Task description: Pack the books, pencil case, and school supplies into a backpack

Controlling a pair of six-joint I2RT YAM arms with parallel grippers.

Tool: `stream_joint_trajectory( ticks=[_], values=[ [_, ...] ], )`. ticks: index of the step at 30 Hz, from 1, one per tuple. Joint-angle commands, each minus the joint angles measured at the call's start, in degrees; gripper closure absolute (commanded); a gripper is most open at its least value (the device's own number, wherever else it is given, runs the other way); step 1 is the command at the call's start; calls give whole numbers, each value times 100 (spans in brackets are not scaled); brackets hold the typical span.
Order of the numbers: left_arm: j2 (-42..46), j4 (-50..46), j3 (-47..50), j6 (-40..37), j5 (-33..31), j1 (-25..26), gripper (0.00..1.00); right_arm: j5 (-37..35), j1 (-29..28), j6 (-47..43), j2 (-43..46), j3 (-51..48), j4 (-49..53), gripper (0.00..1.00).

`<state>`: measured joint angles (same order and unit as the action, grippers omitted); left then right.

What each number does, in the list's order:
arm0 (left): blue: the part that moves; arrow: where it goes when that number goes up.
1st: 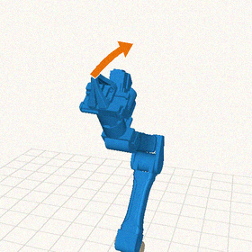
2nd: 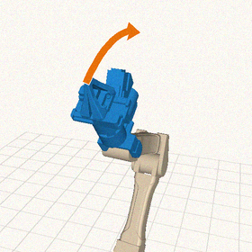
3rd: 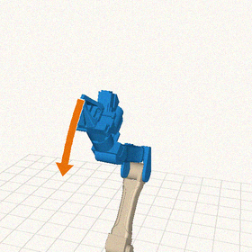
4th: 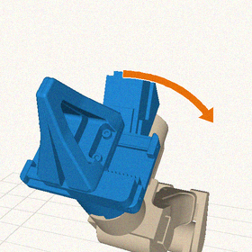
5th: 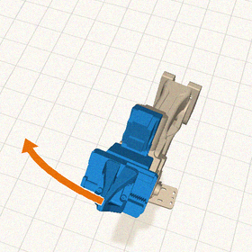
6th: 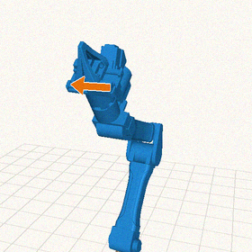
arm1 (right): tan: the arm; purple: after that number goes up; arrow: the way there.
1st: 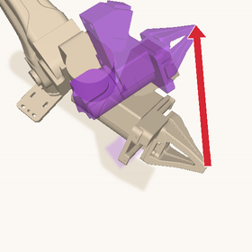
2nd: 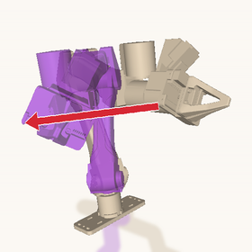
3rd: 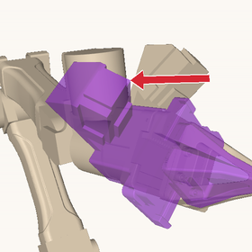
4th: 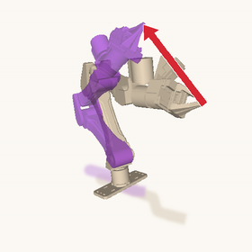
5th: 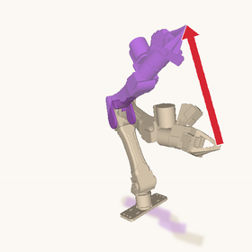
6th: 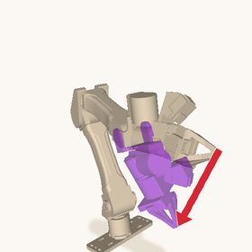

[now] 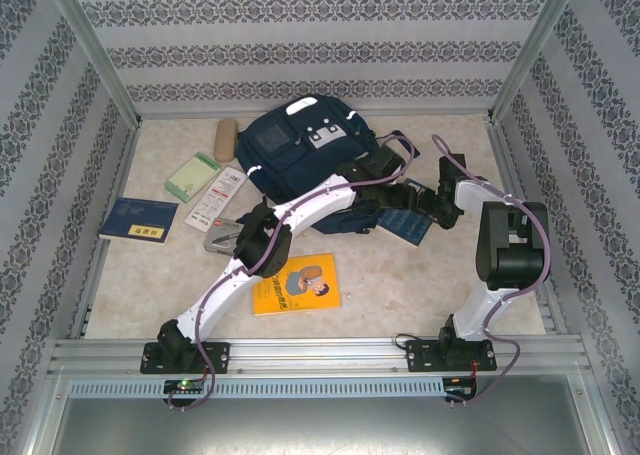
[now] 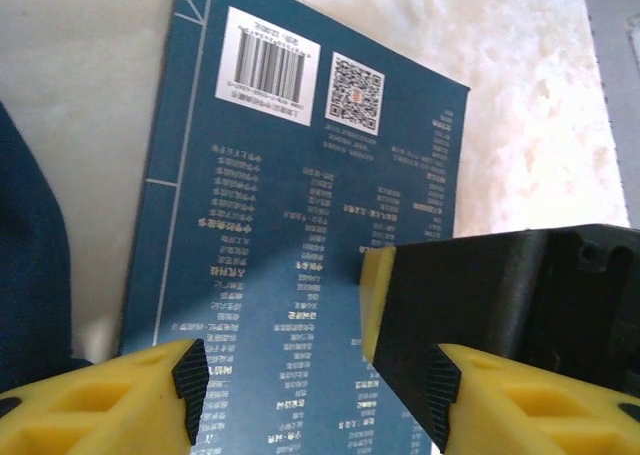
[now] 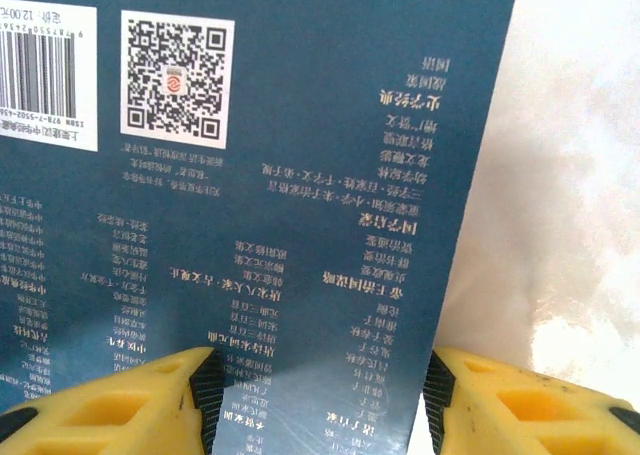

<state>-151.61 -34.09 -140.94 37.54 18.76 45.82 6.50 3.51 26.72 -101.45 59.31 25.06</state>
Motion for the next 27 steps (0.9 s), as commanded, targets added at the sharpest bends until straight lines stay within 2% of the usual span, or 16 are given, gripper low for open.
stream_joint_trajectory(
  ticks=[1, 7, 12, 18, 21, 27],
  values=[
    [-481, -977, 58, -120, -736, 6, 38, 87, -34, -81, -97, 73, 164, 44],
    [-468, -1126, 58, -133, -868, 6, 38, -744, 97, 83, -89, 107, 694, 45],
    [-237, -1028, 47, -135, -549, 63, 39, -779, 323, 131, 98, 8, 794, 47],
    [390, -585, 282, -418, -352, 419, 39, -681, 352, 23, 257, -85, 814, 47],
    [427, -403, 361, -406, -194, 564, 39, -728, 360, -26, 255, -143, 902, 49],
    [240, -460, 338, -372, -593, 737, 39, -878, 409, -16, 365, -313, 1000, 50]
  ],
)
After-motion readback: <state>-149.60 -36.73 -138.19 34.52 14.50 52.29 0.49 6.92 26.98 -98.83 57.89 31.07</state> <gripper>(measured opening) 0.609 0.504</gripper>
